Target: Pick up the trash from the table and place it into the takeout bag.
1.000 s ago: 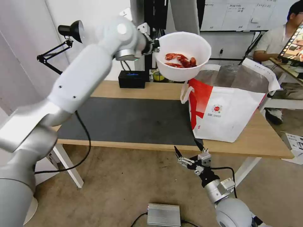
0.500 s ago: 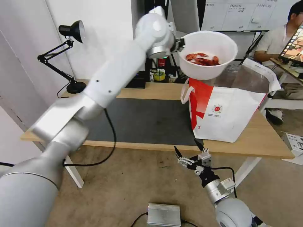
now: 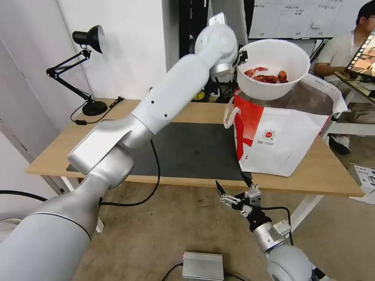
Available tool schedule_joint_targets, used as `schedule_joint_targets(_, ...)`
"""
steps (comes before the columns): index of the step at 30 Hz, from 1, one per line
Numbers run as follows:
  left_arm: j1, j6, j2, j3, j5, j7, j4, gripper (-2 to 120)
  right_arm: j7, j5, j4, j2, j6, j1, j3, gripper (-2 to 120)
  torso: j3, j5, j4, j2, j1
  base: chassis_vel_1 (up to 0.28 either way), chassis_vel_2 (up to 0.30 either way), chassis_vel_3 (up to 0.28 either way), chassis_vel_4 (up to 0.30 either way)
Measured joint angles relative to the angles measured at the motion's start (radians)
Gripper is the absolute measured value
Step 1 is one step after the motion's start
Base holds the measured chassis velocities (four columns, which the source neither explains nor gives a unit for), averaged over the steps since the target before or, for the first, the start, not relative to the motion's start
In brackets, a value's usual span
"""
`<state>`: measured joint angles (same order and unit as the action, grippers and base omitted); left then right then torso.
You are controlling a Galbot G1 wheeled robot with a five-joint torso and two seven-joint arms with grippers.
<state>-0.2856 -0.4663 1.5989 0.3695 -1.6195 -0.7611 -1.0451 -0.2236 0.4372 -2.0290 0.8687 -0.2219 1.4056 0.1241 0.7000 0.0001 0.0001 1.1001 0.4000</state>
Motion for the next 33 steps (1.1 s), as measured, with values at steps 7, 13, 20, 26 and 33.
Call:
schedule_joint_targets(7,0.034,0.125,-0.003,0.038,0.074,0.045,-0.030,0,0.000,0.000,0.000,0.000,0.000,0.000,0.000,100,0.000,-0.0001,-0.0001,0.000,0.000,0.000,0.000,0.000,0.000)
schedule_joint_targets(13,0.053,0.193,-0.005,0.084,0.150,0.079,-0.069,0,0.000,0.000,0.000,0.000,0.000,0.000,0.000,100,0.000,-0.0001,0.0000,0.000,0.000,0.000,0.000,0.000,0.000)
schedule_joint_targets(20,0.072,0.204,-0.020,0.162,0.177,0.096,-0.141,0,0.000,0.000,0.000,0.000,0.000,0.000,0.000,100,0.000,0.0000,-0.0001,0.000,0.000,0.000,0.000,0.000,0.000)
schedule_joint_targets(26,0.082,0.138,-0.071,0.227,0.158,0.089,-0.194,0,0.000,0.000,0.000,0.000,0.000,0.000,0.000,100,0.000,-0.0001,-0.0001,0.000,0.000,0.000,0.000,0.000,0.000)
schedule_joint_targets(33,0.090,0.121,-0.096,0.234,0.151,0.084,-0.206,0,0.000,0.000,0.000,0.000,0.000,0.000,0.000,100,0.000,-0.0001,-0.0003,0.000,0.000,0.000,0.000,0.000,0.000)
